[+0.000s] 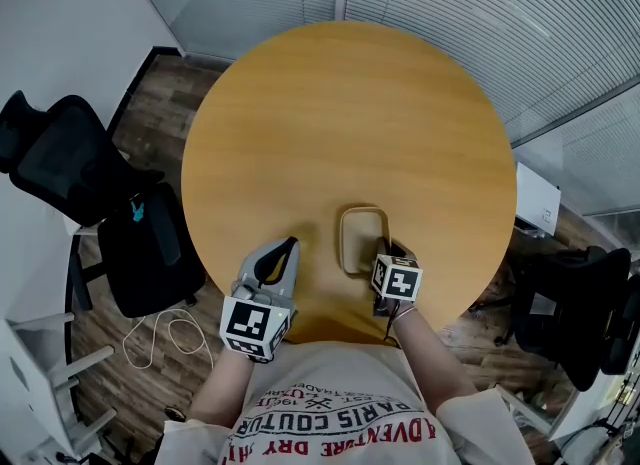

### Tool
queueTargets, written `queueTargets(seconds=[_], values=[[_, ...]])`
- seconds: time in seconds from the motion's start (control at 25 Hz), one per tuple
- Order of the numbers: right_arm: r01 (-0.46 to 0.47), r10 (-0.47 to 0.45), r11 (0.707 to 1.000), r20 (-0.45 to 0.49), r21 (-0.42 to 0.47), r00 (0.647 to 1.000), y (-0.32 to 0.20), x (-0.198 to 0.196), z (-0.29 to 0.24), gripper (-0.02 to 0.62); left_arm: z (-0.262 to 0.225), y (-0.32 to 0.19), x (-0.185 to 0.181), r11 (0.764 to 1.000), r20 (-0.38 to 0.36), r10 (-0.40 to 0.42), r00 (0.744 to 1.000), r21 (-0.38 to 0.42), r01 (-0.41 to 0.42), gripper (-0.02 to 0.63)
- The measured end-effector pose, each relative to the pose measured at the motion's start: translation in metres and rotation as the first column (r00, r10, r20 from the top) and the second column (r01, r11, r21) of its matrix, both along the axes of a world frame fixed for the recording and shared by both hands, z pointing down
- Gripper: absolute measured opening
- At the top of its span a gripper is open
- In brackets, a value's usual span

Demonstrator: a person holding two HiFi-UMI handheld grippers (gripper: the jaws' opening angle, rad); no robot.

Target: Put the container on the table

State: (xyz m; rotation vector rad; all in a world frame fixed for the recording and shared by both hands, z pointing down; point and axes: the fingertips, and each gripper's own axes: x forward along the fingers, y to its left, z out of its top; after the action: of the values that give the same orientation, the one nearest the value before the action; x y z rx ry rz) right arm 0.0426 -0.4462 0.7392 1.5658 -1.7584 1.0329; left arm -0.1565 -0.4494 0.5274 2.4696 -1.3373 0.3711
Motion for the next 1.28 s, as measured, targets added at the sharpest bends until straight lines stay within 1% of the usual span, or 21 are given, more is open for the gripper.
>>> queueTargets(seconds=[0.12,0.24,0.36,0.44,0.56,0.64,0.72,0.84,1.0,1.12,1.2,1.28], values=[[-0.021,0.021,1.0,-0.018,0.012,1.0,-0.003,0.004,-0.002,0.032,-0.002,0.001,-0.002,1.0,0.01,-0.006,1.0,-0.001,0.006,0.012],[-0.043,0.044,0.998,-0.024,0.052,0.999,-0.01,0.008,-0.015,0.077,-0.004,0.004,-0.003,1.0,0.022,-0.008,1.0,0.001,0.008,0.012],[-0.048,0.049,0.994,-0.011,0.094,0.999,-0.015,0.007,-0.034,0.101,-0.006,0.009,-0.003,1.0,0.02,-0.009,1.0,0.007,0.009,0.012],[-0.046,0.046,0.991,0.007,0.128,0.999,-0.016,0.006,-0.051,0.1,-0.009,0.012,-0.002,1.0,0.019,-0.012,1.0,0.016,0.012,0.012],[-0.046,0.04,0.98,0.037,0.192,0.999,-0.015,0.006,-0.081,0.058,-0.015,0.017,0.003,0.999,0.008,-0.021,1.0,0.036,0.021,0.012],[-0.042,0.03,0.969,0.056,0.243,0.998,-0.013,0.004,-0.105,0.052,-0.019,0.02,0.008,0.999,-0.004,-0.022,1.0,0.046,0.022,0.012],[-0.034,0.014,0.953,0.068,0.302,0.998,-0.011,0.002,-0.131,0.03,-0.025,0.024,0.014,0.998,-0.014,-0.022,1.0,0.061,0.022,0.012],[-0.011,-0.02,0.914,0.073,0.405,0.997,-0.004,-0.001,-0.171,0.011,-0.035,0.03,0.019,0.996,-0.034,-0.035,0.999,0.085,0.038,0.012],[0.033,-0.083,0.84,0.07,0.541,0.994,0.012,-0.001,-0.221,0.009,-0.05,0.04,0.029,0.993,-0.058,-0.028,0.998,0.112,0.034,0.012],[0.06,-0.117,0.787,0.052,0.614,0.992,0.023,0.002,-0.251,0.009,-0.062,0.044,0.035,0.987,-0.044,-0.006,0.999,0.16,0.013,0.012],[0.081,-0.142,0.746,0.04,0.661,0.989,0.029,0.001,-0.27,0.009,-0.069,0.046,0.037,0.982,-0.03,0.001,1.0,0.187,0.004,0.012],[0.103,-0.162,0.693,0.015,0.713,0.987,0.037,0.002,-0.287,0.008,-0.077,0.047,0.038,0.978,-0.024,0.001,1.0,0.21,0.004,0.012]])
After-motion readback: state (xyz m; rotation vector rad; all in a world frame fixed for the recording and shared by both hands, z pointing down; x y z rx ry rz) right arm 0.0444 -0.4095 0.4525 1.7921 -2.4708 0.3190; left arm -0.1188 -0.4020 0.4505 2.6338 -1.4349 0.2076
